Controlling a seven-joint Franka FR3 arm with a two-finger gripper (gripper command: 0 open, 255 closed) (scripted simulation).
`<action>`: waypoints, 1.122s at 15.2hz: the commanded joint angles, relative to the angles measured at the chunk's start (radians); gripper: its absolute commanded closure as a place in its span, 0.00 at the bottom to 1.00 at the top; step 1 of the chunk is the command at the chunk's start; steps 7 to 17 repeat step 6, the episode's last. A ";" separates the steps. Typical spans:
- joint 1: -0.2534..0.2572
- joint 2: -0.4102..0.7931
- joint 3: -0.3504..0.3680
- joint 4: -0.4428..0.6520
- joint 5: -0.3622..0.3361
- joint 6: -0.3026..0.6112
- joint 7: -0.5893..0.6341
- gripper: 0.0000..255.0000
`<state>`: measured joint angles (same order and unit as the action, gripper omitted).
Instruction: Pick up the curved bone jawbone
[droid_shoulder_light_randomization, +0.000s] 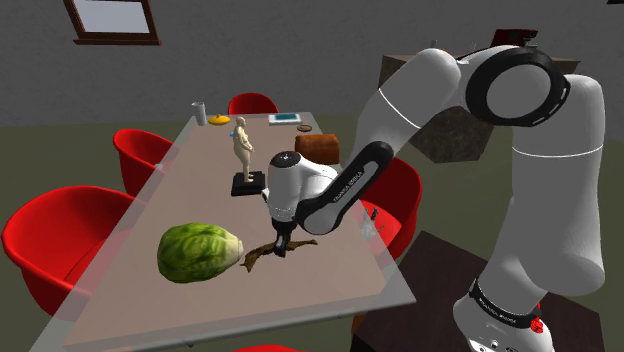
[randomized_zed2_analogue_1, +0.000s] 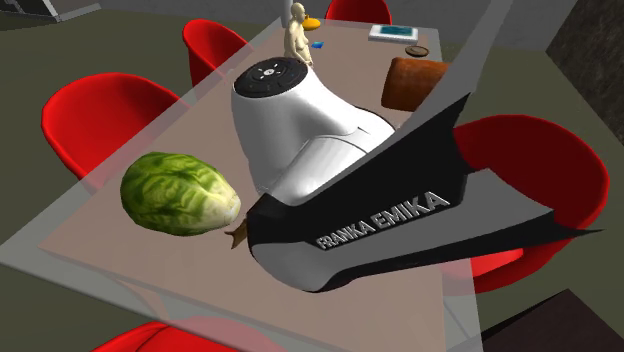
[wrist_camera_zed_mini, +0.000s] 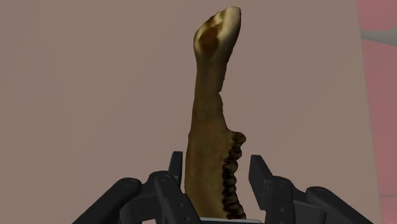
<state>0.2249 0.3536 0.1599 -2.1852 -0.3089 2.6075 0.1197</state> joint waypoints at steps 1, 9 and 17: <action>-0.005 -0.022 0.007 0.000 0.013 -0.022 -0.011 1.00; -0.011 -0.057 0.017 0.001 0.032 -0.056 -0.028 1.00; -0.011 -0.057 0.017 0.001 0.032 -0.056 -0.028 1.00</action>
